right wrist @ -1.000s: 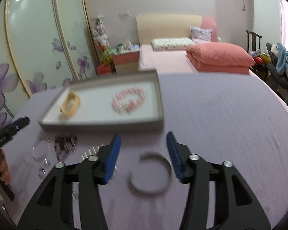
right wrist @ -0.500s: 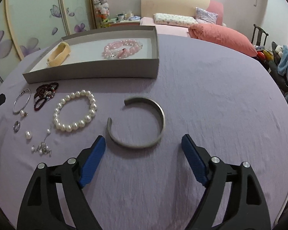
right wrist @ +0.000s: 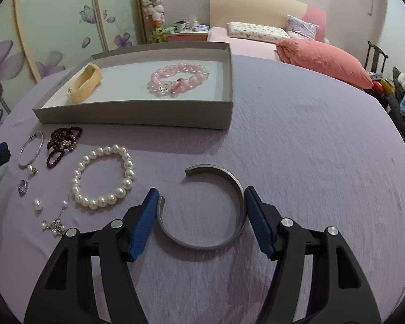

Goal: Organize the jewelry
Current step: 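Move both tools back toward the remaining jewelry, then grasp the silver bangle with the left tool while the right tool grasps the silver cuff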

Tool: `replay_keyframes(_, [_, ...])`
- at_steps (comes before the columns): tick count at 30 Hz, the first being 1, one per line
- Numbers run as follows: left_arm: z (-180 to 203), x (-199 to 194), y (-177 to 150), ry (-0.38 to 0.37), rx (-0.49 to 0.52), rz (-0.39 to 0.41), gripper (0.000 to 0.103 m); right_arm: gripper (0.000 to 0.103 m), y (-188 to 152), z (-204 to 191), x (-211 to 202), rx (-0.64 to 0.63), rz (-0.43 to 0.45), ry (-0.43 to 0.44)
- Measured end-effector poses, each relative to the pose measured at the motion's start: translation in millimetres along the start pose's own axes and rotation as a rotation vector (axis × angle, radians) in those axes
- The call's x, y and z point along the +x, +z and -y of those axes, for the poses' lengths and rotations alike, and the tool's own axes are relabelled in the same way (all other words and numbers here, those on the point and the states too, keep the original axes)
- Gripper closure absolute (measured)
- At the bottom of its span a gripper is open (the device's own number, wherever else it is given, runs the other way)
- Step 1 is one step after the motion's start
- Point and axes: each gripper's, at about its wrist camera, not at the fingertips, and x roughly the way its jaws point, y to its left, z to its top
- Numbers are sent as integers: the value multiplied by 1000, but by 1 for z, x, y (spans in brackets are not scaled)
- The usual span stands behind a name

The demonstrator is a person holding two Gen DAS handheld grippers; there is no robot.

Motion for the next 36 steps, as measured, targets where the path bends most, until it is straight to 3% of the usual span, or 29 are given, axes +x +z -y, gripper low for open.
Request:
replay_keyframes(13, [11,43,16,54,-17,-133,22,38,-5,-1,-7,25,1,-21])
replay_keyframes(23, [26,57,21,148,24,-145,23,38,-5,0,-7,25,1,-20])
replay_keyframes(32, [26,52,19,157,23,-131,30,38,-6,0,-8,22,-1,-20])
replay_keyframes(36, [26,52,19,154,23,-120,30,28,-7,1,-10,17,-7,-12])
